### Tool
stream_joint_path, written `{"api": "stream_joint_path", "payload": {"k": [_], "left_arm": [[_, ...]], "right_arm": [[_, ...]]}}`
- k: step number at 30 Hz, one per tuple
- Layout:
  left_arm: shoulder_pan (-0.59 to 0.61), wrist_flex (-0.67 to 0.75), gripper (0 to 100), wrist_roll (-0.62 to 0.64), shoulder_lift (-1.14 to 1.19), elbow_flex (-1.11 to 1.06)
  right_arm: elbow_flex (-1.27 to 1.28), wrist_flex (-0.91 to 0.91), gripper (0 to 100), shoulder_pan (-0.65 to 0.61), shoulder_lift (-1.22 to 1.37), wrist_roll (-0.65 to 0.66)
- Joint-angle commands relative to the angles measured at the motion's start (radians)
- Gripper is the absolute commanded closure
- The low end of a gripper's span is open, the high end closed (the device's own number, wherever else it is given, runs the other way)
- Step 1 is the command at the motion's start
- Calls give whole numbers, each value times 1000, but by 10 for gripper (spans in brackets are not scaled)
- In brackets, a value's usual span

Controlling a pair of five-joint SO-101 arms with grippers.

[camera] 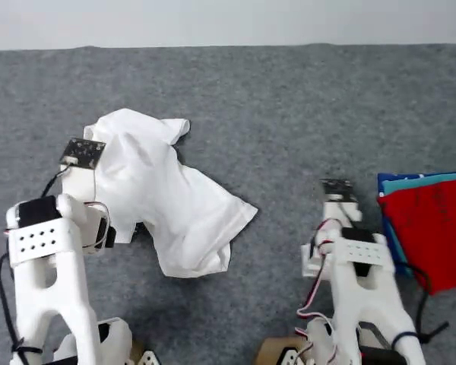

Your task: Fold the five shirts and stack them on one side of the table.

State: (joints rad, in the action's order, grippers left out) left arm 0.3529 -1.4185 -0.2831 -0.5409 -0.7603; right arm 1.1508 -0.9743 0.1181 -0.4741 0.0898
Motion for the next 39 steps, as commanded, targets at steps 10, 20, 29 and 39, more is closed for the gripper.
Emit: {"api": "stream_joint_path", "payload": {"k": [10, 20, 29, 39], "left_arm": [[269, 273, 854, -8, -17, -117], [307, 514, 853, -8, 150, -180], [305, 508, 852, -8, 445, 31], [275, 457, 826, -8, 462, 153]], "right_arm": [[-66, -36, 987, 197, -8, 14], [-46, -27, 987, 194, -8, 192], [-43, -27, 987, 170, -7, 193], [-43, -7, 987, 142, -7, 193]]}}
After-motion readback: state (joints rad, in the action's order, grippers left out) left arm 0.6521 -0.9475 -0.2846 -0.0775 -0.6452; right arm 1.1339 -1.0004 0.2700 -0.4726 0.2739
